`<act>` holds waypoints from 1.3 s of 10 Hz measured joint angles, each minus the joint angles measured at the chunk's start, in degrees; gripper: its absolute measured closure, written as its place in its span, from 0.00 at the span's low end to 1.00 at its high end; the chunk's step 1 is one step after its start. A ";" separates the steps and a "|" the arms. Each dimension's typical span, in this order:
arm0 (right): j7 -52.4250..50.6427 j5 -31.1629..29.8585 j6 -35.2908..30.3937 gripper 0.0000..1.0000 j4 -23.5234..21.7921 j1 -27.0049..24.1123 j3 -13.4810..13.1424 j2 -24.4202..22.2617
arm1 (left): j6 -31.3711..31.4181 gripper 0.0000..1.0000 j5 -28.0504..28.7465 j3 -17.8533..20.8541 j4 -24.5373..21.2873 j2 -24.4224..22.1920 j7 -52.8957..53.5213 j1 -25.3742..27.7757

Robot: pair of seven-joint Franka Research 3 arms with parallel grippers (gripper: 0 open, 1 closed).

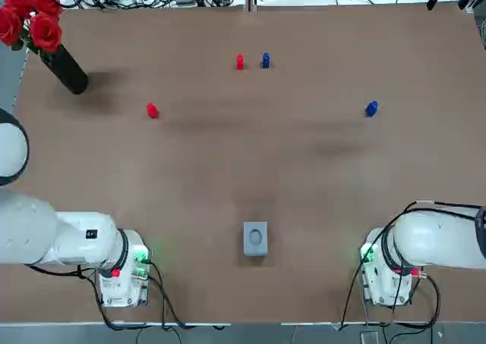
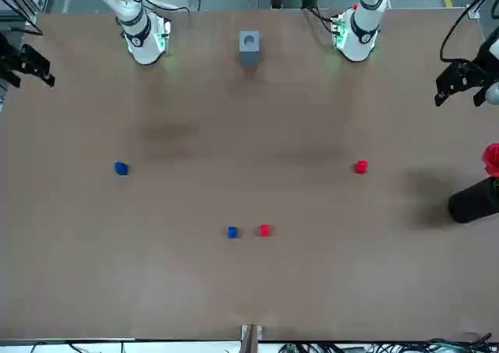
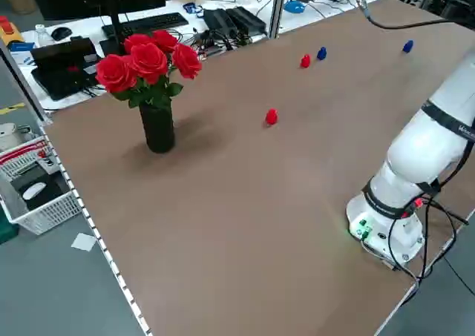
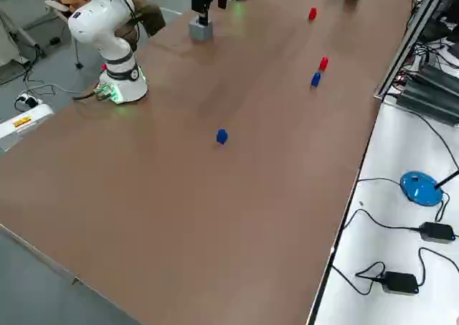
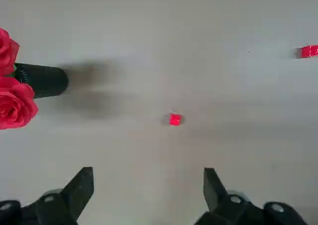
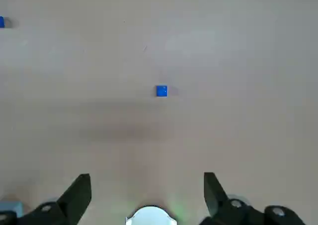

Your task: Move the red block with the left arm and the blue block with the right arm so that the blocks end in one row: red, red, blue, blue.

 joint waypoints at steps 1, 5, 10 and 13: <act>0.00 0.00 -0.16 0.00 0.00 0.00 0.00 0.00 | 0.00 0.02 0.00 0.00 0.00 0.00 0.05 0.00; 0.00 0.00 -0.05 0.00 -0.18 0.00 0.09 0.01 | 0.00 0.02 0.00 0.11 -0.02 0.01 0.13 0.28; 0.04 0.01 15.65 0.00 -14.11 -0.01 -0.07 0.92 | 0.00 0.02 0.00 0.11 -0.31 0.23 0.17 0.29; 0.13 0.09 32.11 0.00 -27.14 -0.15 -0.37 1.49 | 1.27 0.02 0.00 0.11 -0.98 1.10 0.22 0.25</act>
